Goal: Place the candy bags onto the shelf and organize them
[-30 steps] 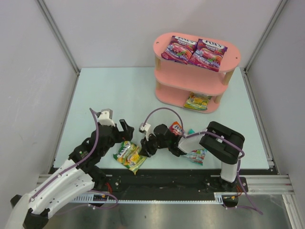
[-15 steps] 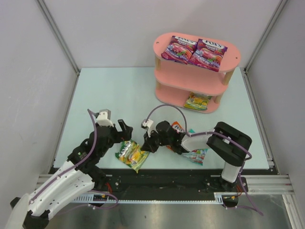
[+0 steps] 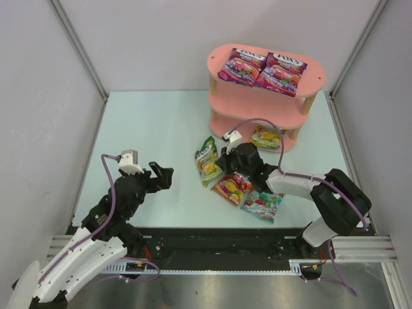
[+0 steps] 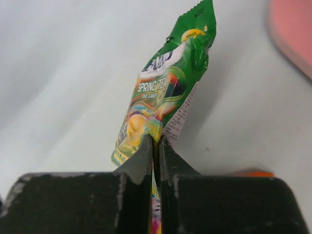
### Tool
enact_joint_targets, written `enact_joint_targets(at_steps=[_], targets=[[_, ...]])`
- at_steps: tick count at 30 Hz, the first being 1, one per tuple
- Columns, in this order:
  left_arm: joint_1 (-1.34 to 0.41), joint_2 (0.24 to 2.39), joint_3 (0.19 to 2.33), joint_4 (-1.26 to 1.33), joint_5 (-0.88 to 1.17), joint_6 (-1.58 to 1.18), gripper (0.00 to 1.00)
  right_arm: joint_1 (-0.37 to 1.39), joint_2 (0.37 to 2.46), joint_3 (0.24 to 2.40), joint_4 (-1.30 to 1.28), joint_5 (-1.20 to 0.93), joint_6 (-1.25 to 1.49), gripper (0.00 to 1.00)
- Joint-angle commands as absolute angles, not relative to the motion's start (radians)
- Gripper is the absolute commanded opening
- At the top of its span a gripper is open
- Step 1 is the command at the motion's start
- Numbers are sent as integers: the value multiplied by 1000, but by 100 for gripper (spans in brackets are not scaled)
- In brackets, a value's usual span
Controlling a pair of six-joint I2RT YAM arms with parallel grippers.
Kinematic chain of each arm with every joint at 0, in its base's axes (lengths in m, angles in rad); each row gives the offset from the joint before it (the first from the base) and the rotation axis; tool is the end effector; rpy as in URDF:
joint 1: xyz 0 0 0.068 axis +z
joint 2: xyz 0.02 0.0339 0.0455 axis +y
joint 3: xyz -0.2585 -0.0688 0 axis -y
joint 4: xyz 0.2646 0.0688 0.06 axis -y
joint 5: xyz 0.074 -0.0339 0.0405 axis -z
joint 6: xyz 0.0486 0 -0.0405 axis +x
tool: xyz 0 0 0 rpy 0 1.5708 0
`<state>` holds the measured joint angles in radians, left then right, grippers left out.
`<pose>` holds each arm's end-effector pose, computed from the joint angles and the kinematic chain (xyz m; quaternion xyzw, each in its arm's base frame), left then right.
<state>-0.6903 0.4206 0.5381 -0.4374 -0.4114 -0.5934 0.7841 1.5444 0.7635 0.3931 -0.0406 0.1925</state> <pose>0.1298 -0.0820 0.2724 -0.0810 0.7985 -0.2105 0.5582 0.2512 0.2534 0.1819 -0.2528 0.7906 0.2764 0.4844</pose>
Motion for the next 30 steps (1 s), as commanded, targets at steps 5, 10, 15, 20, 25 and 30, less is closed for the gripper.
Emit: enact_joint_targets(at_steps=[5,10,15,20,25,30], targets=[[-681,408,526,-448,-433,-571,100,683,1522,723,503,181,178,0],[-681,400,515,-440,-428,-572,100,618,1517,713,570,203,184,0],[-681,410,512,-437,-420,-571,100,571,1540,715,640,187,212,0],[-681,411,517,-451,-419,-566,100,525,1588,713,738,118,241,0],[-681,410,514,-457,-417,-561,100,506,1603,715,794,87,244,0],[-681,425,508,-443,-407,-568,100,492,1629,715,816,130,296,0]])
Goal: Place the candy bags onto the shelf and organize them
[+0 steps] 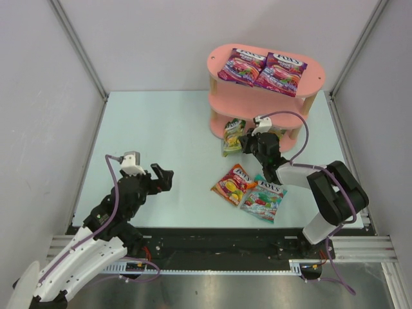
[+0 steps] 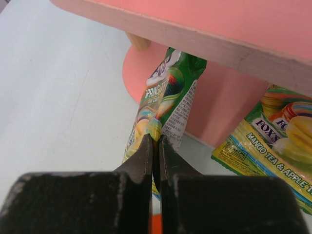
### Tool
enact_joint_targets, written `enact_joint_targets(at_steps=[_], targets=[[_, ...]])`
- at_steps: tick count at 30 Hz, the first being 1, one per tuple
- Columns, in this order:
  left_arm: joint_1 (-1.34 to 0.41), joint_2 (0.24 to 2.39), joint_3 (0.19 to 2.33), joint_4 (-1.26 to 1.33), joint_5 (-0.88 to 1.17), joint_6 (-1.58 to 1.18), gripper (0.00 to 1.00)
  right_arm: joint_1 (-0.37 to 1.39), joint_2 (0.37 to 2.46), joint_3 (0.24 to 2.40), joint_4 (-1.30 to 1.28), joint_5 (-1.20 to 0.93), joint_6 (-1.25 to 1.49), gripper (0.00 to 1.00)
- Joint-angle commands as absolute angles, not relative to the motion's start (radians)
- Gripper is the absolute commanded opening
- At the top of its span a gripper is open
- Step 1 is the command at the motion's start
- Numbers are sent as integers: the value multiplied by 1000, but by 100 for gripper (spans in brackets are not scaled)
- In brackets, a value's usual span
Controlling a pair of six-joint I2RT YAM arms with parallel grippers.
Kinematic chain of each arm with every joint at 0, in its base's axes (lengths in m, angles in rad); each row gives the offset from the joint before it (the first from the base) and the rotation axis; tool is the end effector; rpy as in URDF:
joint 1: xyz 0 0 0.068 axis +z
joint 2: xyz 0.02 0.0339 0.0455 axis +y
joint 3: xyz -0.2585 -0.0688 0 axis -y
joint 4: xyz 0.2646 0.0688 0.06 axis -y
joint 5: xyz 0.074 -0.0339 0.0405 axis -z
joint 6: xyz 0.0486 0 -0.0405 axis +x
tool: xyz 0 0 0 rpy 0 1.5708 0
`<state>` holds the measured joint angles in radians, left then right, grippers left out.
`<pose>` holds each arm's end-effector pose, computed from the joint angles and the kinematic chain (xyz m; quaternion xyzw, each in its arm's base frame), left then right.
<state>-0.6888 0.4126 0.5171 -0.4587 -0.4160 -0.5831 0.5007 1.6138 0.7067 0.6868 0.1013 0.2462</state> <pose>0.1292 -0.0809 0.2633 -0.0754 0.8080 -0.1958 0.5505 0.3188 0.1689 0.1736 -0.0675 0.7773 0.1910 0.5957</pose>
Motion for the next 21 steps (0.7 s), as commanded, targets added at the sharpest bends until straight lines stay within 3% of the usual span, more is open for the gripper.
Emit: enact_joint_targets(at_steps=[1,21], targets=[[-681,431,508,-439,-403,-569,100,492,1635,716,828,149,304,0],[-681,532,515,-341,-316,-552,100,479,1787,762,985,368,462,0]])
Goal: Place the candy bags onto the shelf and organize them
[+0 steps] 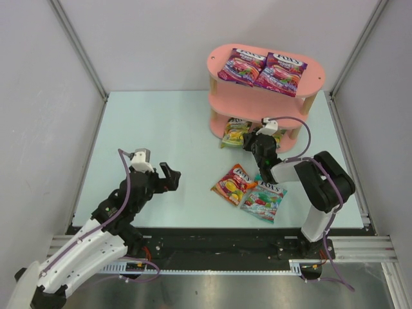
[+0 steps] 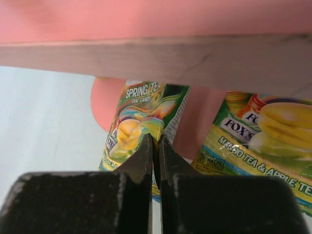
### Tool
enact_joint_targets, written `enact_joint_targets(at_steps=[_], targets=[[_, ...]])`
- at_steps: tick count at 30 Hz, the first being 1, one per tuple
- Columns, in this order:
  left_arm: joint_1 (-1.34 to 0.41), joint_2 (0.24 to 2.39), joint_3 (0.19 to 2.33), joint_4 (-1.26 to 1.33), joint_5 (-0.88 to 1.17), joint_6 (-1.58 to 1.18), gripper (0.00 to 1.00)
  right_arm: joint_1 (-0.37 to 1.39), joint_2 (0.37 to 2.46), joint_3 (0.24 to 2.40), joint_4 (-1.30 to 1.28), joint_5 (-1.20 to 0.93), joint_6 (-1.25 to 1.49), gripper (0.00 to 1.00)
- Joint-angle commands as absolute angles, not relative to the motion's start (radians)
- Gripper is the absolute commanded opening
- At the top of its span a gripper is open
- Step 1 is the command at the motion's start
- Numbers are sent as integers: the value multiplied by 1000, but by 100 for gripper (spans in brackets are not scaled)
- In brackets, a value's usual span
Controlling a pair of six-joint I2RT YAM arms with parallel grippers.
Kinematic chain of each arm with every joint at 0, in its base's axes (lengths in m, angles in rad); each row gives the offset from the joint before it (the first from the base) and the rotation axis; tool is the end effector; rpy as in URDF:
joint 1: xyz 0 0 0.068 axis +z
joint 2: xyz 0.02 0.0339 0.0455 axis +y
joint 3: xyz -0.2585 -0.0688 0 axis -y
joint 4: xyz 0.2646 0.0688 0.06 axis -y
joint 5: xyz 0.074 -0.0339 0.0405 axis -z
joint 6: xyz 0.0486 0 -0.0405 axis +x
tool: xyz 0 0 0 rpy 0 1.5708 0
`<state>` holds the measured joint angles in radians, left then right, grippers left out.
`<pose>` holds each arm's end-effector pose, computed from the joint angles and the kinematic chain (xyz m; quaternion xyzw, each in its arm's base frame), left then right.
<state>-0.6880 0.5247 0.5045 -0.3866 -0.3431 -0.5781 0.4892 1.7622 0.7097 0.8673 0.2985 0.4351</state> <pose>0.1433 -0.0966 0.2503 -0.0485 0.8270 -0.2055 0.5210 0.3340 0.1616 0.1450 0.0744 0.7632 0.1792 0.6163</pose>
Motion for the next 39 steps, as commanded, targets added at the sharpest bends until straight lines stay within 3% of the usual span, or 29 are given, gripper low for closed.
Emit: enact_joint_targets(at_steps=[1,12,37,39], targets=[[-681,534,517,-339,-316,-549,100,479,1793,768,986,371,462,0],[-677,528,511,-337,-322,-537,100,466,1851,865,966,371,460,0],[-672,506,499,-359,-308,-541,100,442,1827,830,994,465,509,0],[-670,506,499,-359,-310,-541,100,437,1828,830,997,442,509,11]])
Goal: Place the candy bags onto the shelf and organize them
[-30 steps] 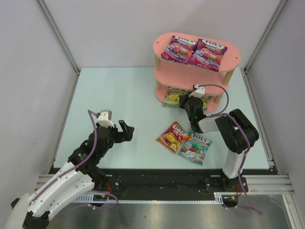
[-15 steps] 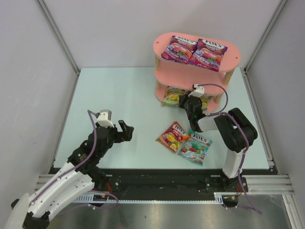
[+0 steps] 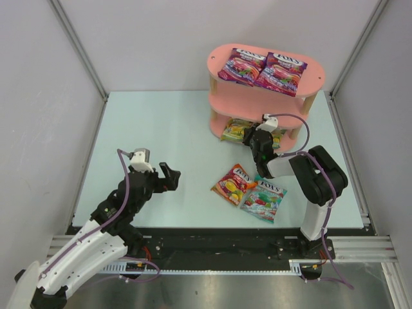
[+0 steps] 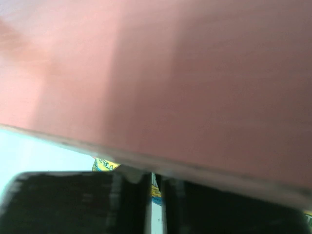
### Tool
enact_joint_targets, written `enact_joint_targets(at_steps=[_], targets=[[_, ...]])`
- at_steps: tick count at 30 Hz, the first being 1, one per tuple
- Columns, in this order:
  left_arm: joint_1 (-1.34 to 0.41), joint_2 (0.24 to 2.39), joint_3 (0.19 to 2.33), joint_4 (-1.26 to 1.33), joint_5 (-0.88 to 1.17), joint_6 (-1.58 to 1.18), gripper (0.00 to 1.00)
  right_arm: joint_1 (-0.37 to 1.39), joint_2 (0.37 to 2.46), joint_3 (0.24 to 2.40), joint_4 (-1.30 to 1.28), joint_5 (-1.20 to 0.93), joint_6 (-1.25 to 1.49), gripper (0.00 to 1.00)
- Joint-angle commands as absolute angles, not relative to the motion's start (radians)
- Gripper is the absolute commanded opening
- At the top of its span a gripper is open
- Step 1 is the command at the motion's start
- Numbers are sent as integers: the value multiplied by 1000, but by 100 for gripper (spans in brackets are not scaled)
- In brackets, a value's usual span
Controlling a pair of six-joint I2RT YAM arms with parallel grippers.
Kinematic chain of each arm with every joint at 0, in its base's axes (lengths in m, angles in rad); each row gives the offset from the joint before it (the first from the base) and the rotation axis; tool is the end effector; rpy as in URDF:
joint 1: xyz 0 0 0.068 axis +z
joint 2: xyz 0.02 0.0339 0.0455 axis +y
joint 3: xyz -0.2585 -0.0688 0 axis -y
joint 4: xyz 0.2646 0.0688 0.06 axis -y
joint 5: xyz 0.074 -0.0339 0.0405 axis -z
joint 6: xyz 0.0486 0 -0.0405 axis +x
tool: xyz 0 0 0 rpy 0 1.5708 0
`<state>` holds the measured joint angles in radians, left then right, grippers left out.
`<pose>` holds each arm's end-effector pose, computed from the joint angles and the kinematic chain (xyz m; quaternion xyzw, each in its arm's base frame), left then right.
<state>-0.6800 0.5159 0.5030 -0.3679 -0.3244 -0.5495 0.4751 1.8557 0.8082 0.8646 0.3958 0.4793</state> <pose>0.1435 -0.0961 0.2530 -0.0370 0.8214 -0.2098 0.5290 0.3587 0.1634 0.1408 0.1273 0.7535 0.1538 0.6265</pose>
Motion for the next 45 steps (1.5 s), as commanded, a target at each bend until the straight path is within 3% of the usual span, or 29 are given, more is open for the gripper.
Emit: enact_joint_targets(at_steps=[1,5,10,20,29,38,41,45], targets=[[-670,508,499,-359,-310,-541,100,437,1827,830,994,439,509,18],[-670,506,499,-356,-307,-543,100,436,1813,830,976,423,497,44],[-670,503,499,-357,-304,-549,100,442,1784,828,934,402,477,54],[-670,495,500,-359,-301,-569,100,485,1691,743,931,350,453,60],[-670,499,497,-357,-287,-589,100,518,1465,650,818,325,400,65],[-670,558,477,-284,-204,-594,100,603,1162,606,287,158,403,67],[-670,578,474,-262,-192,-598,100,675,1048,585,58,228,521,68],[-670,606,465,-226,-183,-604,100,829,950,572,-219,534,814,73]])
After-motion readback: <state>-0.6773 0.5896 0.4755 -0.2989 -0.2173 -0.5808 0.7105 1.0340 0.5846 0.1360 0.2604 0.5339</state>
